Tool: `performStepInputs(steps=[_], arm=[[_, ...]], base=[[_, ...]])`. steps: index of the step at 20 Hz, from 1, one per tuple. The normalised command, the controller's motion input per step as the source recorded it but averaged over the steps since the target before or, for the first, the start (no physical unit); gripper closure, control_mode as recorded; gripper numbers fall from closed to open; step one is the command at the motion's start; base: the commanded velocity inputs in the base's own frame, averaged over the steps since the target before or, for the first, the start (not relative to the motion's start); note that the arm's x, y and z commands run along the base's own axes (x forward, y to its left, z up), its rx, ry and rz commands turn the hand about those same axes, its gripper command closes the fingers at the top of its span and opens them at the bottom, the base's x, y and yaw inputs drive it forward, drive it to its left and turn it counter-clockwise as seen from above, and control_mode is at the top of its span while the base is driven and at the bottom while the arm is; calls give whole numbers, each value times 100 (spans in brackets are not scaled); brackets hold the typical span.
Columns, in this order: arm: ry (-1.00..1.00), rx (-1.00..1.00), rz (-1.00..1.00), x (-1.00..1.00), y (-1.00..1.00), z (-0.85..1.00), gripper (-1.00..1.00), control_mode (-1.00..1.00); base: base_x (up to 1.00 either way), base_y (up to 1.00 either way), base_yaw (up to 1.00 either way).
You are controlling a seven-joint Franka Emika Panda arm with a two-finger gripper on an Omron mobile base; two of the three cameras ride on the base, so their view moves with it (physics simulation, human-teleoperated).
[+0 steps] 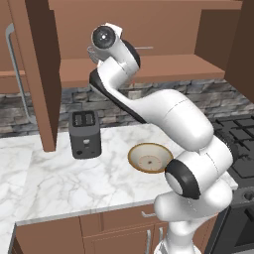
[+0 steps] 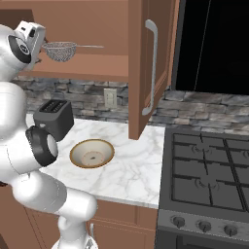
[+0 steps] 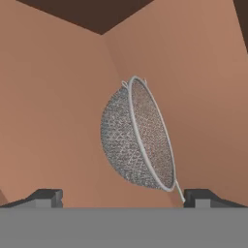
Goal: Open the cabinet and setup a tea strainer by placing it in the bowl upright.
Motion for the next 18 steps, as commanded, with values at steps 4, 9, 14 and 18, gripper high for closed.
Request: performStepInputs(steps=[4, 9, 14, 18], arm=[[8, 0, 1, 33, 1, -3, -100, -100], [6, -1, 0, 18, 0, -1, -100, -100], [0, 0, 0, 11, 8, 0, -100, -100], [1, 0, 0, 10, 11, -2, -100, -100]], base=[[0, 0, 0], [0, 0, 0], [0, 0, 0], [0, 0, 0]])
